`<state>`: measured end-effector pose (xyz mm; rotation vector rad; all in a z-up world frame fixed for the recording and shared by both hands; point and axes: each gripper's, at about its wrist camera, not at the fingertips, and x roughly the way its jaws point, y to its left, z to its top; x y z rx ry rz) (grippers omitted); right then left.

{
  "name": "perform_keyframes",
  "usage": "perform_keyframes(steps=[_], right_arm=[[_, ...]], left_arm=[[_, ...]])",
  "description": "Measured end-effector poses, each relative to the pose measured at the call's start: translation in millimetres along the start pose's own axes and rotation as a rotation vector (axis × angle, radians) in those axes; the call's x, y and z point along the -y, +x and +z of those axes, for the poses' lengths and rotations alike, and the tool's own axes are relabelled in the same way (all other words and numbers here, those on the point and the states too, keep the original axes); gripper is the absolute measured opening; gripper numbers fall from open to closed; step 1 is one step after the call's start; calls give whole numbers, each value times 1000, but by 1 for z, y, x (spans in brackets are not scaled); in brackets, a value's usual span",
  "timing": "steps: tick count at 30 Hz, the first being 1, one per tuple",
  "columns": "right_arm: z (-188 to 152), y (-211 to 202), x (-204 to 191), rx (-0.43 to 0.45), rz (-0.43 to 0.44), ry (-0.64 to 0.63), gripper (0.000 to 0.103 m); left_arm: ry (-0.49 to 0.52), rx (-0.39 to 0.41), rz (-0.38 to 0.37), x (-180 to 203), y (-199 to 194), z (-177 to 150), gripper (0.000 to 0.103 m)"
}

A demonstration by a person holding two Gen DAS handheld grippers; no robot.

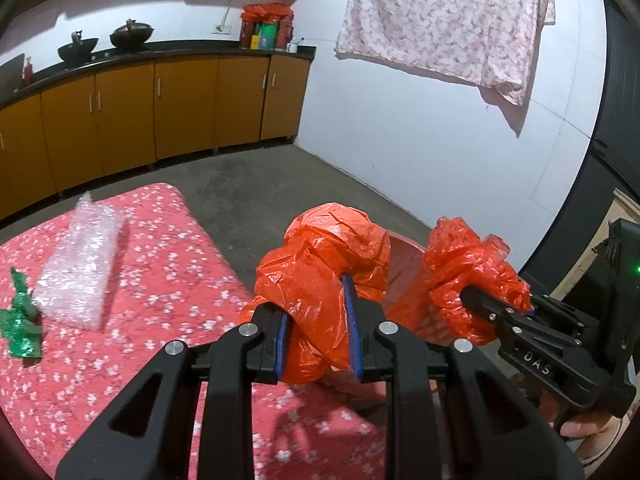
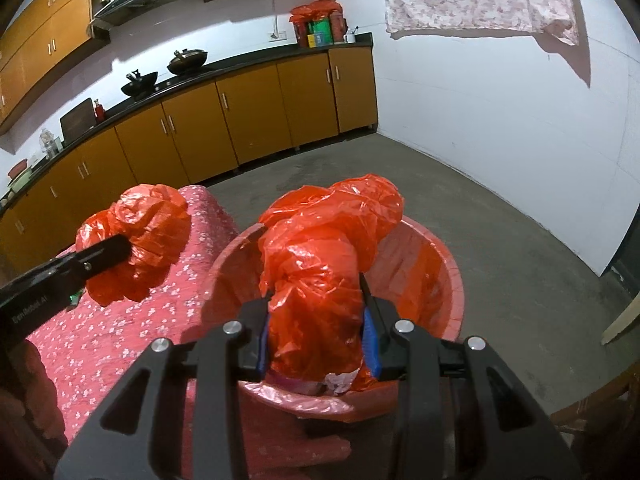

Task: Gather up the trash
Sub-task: 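Carry both orange bags over the orange basket with both tools, then open both tools to drop the orange bags into the basket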

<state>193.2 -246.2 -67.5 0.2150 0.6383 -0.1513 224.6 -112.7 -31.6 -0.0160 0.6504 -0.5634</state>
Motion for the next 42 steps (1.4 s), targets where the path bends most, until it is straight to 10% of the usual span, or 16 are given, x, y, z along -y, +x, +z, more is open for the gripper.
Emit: perform_keyframes(steps=[27,36,42], right_arm=[[-3,24,8,1,-31,31,40],[-8,20,13,12,-36,47,58],[-7,9,11,65,-64,67,93]], left_arm=[[-17,-97,-42,33,65,5,26],[-71,-99,-18,19,64,2,62],[-104,-69,54,-1,46,-2,85]])
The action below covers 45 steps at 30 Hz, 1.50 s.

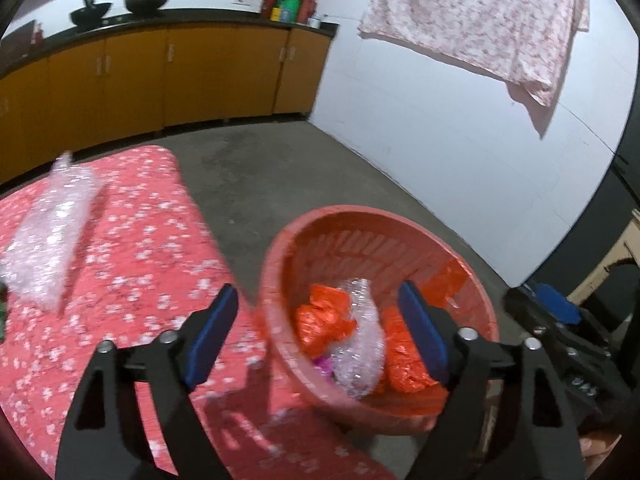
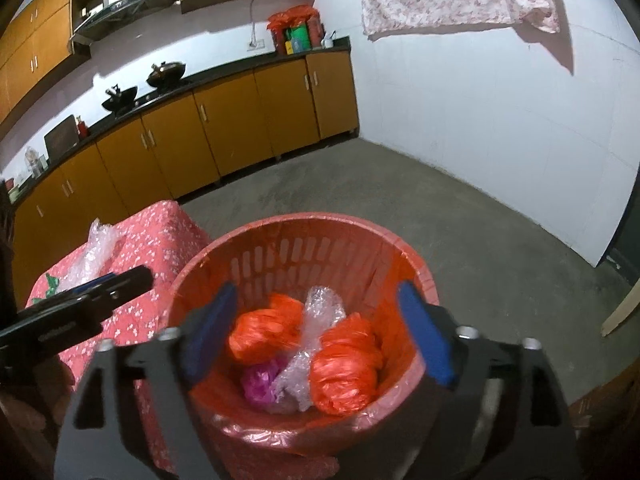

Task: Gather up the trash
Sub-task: 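Open both tools to drop the orange bags into the basket, then grasp the green bag with the left tool while the right tool grasps bubble wrap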

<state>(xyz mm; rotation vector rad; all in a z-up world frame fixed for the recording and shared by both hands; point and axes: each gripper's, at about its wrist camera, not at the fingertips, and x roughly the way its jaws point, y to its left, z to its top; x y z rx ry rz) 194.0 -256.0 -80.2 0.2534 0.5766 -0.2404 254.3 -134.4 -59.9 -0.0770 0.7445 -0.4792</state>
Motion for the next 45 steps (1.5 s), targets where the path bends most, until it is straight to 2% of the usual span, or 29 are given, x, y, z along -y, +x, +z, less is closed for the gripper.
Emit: perform_keyframes(steps=[2,6,12,16,20,23,25,37,39,41,43,45], right_arm=[[1,-4,0,26,-21,2,99],[4,-6,-10,40,-35,-30,99],[6,-5,-35,33,7,-60,99],[5,-4,-52,25,42,-76,99],[4,-2,-68,17,63,-108,99],[2,1,-80,8,74,-123,99],[1,4,-88,-1,88,-125,99],[-1,17,-137,-23,140,-207,99],[-1,19,-146,-26,153,-216,99],[-2,21,-156,-31,171,-224,99],[-2,24,-171,-35,196,-240,99],[-4,25,-184,-34,216,-259,99]], left_arm=[[-9,13,34,-10,-8,-2,90],[-23,44,115,-33,-27,-6,93],[-68,92,268,-86,-60,-12,96],[-71,122,426,-132,-82,-16,98],[-108,111,592,-183,-93,-21,98],[-169,82,655,-218,-94,-24,98],[-200,58,662,-235,-90,-26,98],[-255,-46,609,-268,-59,-25,76],[-270,-55,588,-271,-56,-24,70],[-281,-68,562,-274,-54,-24,54],[-289,-81,540,-277,-52,-24,43],[-298,-79,522,-280,-50,-25,36]])
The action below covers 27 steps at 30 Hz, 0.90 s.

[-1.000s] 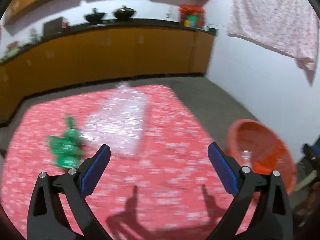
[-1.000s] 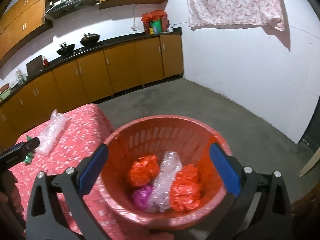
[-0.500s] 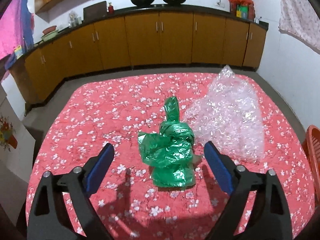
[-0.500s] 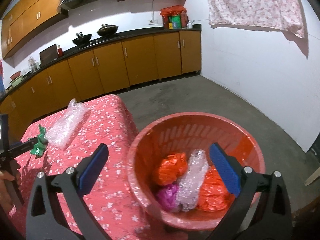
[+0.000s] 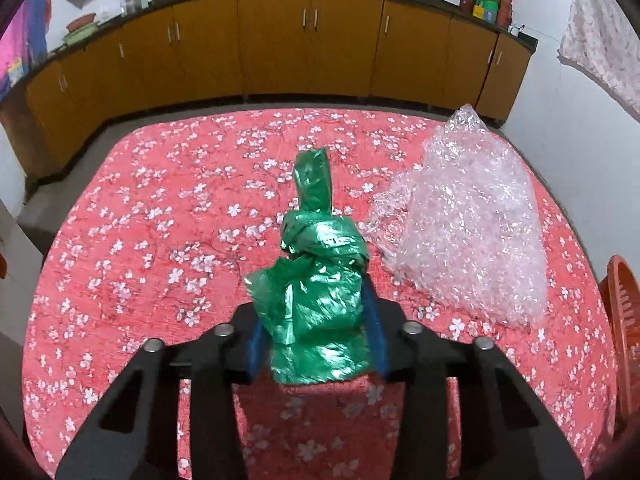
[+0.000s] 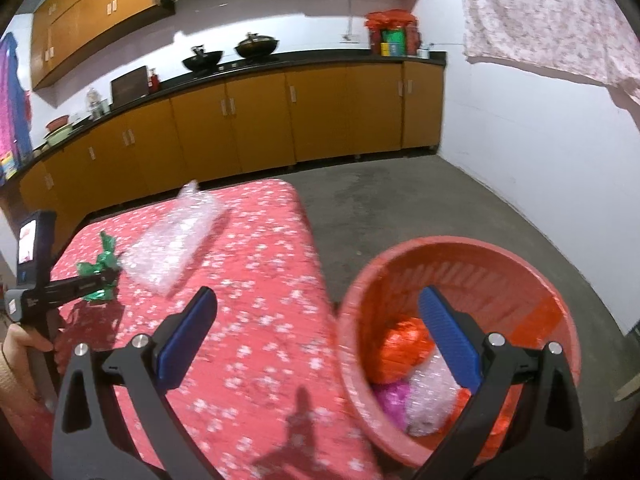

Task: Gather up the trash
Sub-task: 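Grasp the green bag with the left tool while the right tool grasps bubble wrap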

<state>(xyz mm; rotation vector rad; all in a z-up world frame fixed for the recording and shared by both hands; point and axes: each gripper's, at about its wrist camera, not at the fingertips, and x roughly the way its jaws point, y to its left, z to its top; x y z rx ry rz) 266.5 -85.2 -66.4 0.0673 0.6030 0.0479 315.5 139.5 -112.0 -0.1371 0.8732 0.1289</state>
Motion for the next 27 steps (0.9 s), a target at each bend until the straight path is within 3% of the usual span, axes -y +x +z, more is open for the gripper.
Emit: perform_keyframes(steps=[5,10,16,24,27], right_arm=[[7,14,-34,-5,63,-40,99],[17,44,-77,-26,123,-62,97],[27,96,-119,-127,169,-17,79],[20,154,-133,-284,136,43,68],[17,157,-138,-291,141,-2,49]], left_arm=[[-1,23,-1,-18,-7,-4,27],[-12,48,46,-51,-21,-13,26],[-68,48,98,-94,-29,-20,26],[-93,49,105,-113,-33,-25,26],[-91,49,100,-112,-32,-25,26]])
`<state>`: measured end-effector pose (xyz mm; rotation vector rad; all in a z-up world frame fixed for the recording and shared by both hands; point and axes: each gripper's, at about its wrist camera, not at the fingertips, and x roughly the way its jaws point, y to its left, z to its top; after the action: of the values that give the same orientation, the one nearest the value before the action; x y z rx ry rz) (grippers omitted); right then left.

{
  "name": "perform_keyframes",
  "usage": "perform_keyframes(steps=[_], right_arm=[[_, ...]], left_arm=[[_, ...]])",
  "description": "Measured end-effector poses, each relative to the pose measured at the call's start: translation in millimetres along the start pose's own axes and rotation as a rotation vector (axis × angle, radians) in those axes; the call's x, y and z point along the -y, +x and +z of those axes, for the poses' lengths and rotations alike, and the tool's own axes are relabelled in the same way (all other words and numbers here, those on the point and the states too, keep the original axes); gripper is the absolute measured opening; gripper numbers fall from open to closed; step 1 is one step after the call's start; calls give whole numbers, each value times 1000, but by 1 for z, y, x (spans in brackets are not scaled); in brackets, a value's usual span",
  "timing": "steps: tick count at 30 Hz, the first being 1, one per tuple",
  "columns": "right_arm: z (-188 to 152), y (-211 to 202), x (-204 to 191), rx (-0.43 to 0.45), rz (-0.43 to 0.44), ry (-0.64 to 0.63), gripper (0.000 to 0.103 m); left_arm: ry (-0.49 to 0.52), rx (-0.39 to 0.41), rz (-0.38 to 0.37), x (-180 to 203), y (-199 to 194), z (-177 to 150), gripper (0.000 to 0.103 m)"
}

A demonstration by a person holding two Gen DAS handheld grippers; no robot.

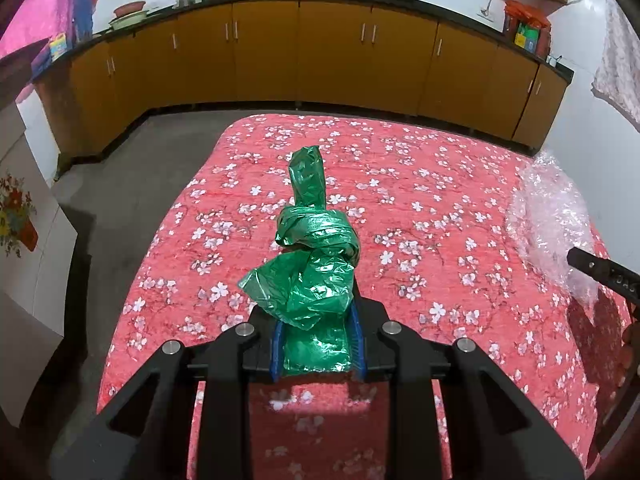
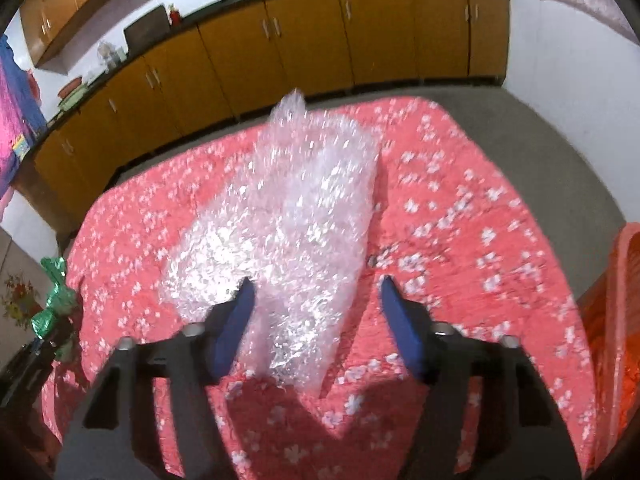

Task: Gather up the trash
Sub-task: 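Grasp the green bag with the left tool while the right tool grasps bubble wrap, then carry the green bag and bubble wrap over the orange basket with both tools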

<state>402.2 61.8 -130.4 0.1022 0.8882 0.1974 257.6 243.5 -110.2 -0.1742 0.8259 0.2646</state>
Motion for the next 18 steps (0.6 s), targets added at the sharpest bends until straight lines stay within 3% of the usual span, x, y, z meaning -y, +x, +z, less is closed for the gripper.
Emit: perform_keyframes(steps=[1,4,10,18], right_arm=[[-1,1,-2,-16,16,-23,30],[-6,-9,-2,-7,21,-60,11],[-20,-49,12,44,16,-85,7],[-46,-125,68,138,-60,-100,6]], left_arm=[[1,0,-2,0,-1,-1,26],[4,0,-11,5,-5,-2,26],[28,15,-46,22,-19,-3,26],[96,49,-124,69,-48,-7,26]])
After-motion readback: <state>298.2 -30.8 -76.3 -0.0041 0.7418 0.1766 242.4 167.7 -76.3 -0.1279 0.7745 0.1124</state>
